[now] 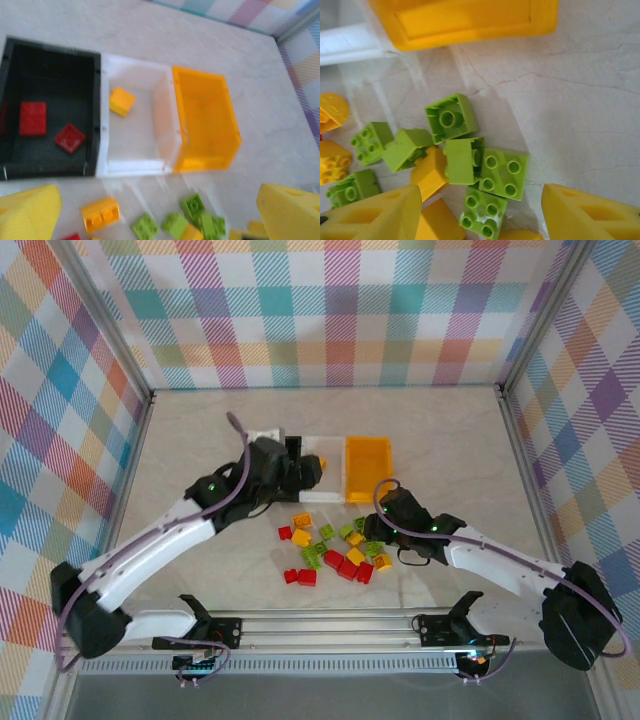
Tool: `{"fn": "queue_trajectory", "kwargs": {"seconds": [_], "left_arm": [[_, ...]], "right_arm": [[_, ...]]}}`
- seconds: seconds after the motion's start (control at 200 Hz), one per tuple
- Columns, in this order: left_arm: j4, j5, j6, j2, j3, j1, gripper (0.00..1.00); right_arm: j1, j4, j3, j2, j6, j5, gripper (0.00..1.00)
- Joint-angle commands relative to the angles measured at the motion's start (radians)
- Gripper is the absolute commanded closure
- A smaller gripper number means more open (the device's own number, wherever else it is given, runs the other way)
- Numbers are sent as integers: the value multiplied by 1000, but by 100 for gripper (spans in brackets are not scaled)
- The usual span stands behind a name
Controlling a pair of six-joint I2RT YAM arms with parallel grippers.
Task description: Sort the legos into containers by color
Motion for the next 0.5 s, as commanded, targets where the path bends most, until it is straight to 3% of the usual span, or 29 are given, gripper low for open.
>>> {"fn": "queue_trajectory", "kwargs": {"seconds": [0.0,0.33,0.495], "left_arm": [[14,8,-91,-75,-149,-52,0],[-91,-65,-201,-239,-342,-104,0],[-93,-35,-217,-293,-388,-108,0]], "right_arm": [[4,-3,-20,21,24,23,36],[-2,-15,-32,112,53,60,40],[-43,30,-28,171,45,37,44]]}}
